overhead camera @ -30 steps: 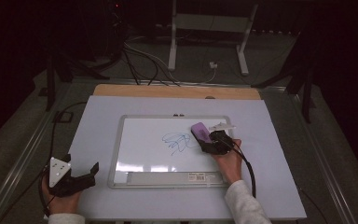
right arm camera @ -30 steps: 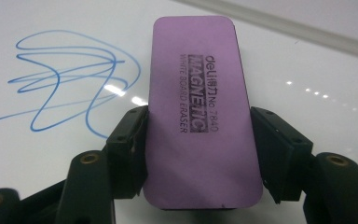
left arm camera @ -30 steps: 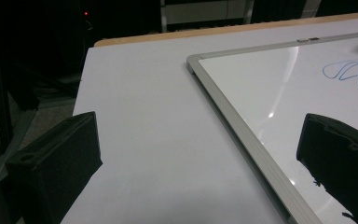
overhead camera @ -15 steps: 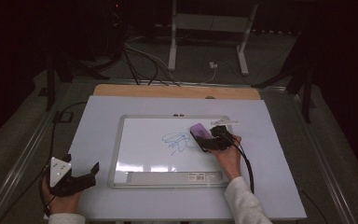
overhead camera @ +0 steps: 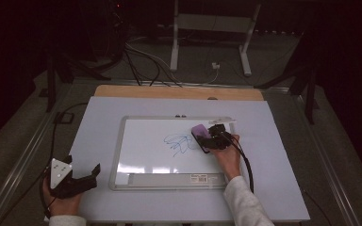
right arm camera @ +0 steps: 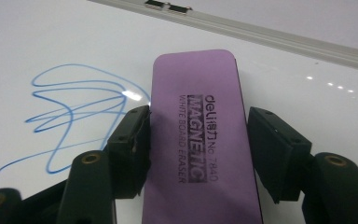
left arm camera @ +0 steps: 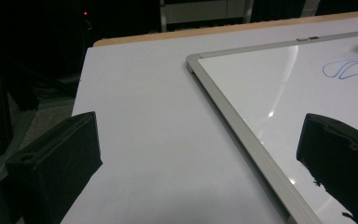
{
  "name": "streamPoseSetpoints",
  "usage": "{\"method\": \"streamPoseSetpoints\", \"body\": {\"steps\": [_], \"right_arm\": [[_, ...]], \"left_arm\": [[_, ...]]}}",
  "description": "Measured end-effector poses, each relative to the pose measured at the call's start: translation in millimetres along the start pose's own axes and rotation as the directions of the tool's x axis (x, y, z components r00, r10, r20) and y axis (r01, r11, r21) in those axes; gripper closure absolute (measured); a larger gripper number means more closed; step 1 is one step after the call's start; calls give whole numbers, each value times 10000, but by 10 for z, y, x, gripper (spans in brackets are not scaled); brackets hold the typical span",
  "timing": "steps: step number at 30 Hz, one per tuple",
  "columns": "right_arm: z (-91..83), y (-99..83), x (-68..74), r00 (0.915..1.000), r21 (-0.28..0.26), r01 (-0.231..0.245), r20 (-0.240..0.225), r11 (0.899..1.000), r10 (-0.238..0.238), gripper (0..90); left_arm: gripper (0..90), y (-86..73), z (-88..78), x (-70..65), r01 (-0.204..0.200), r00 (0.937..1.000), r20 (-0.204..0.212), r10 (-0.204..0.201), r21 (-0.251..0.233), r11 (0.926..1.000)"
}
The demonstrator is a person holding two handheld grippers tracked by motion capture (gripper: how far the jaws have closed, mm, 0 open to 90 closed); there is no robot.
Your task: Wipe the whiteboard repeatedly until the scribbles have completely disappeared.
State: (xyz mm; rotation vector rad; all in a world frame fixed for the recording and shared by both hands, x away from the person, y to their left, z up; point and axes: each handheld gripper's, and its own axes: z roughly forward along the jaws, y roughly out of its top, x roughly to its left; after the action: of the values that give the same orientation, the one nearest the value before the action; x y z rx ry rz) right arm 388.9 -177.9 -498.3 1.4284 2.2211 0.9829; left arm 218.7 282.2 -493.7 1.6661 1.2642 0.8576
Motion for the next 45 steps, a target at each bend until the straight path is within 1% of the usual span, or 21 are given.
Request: {"method": "streamPoseSetpoints", "body": {"steps": [4, 6, 9, 11, 14, 19, 23, 26, 29, 31, 35, 38, 45], "right_arm": [[-4, 9, -73, 9975, -47, 4, 703, 10000, -1, 415], [-9, 6, -123, 9965, -52, -171, 823, 9998, 175, 415], [-8, 1, -103, 9952, -79, -158, 962, 9998, 165, 415], [-9, -7, -81, 9956, -84, -248, 902, 9997, 255, 416], [-16, -27, -19, 9964, -116, -208, 821, 9997, 217, 416], [-41, -74, 121, 9978, -118, -28, 665, 9999, 35, 416], [-66, -111, 204, 9983, -111, -19, 578, 9999, 25, 416], [-87, -137, 248, 9988, -100, 137, 461, 9999, -132, 417], [-84, -135, 234, 9991, -107, 195, 368, 9998, -191, 417], [-73, -121, 219, 9988, -105, 224, 431, 9997, -219, 417], [-28, -67, 142, 9969, -106, 69, 780, 9999, -61, 417], [6, -25, 109, 9952, -76, -60, 980, 10000, 67, 416], [91, 54, 123, 9936, -75, -297, 1087, 9995, 303, 416]], "left_arm": [[5, -2, 0, 4, 12, 10000, -1, -12, -4, 10000], [5, -2, 3, 2, 6, 10000, -2, -6, -2, 10000], [4, -2, 10, -4, -23, 10000, 7, 23, 10, 10000], [5, 0, 10, -7, -51, 10000, 4, 51, 32, 10000], [5, 0, 13, -10, -51, 10000, 9, 51, 35, 10000], [5, 0, 8, -10, -46, 10000, -9, 46, 19, 10000], [5, 1, 5, -9, -34, 10000, -9, 34, 12, 10000], [5, 1, 4, -8, -27, 10000, -10, 27, 12, 10000], [4, 2, -1, -8, -20, 10000, -9, 20, 9, 10000], [5, 3, -5, -6, -18, 10000, -21, 18, -5, 10000], [5, 1, -4, -2, 14, 10000, -18, -14, -21, 10000], [5, 0, 3, -4, -4, 10000, 1, 4, 6, 10000], [5, 2, 16, -17, -52, 10000, 20, 52, 35, 10000]]}}
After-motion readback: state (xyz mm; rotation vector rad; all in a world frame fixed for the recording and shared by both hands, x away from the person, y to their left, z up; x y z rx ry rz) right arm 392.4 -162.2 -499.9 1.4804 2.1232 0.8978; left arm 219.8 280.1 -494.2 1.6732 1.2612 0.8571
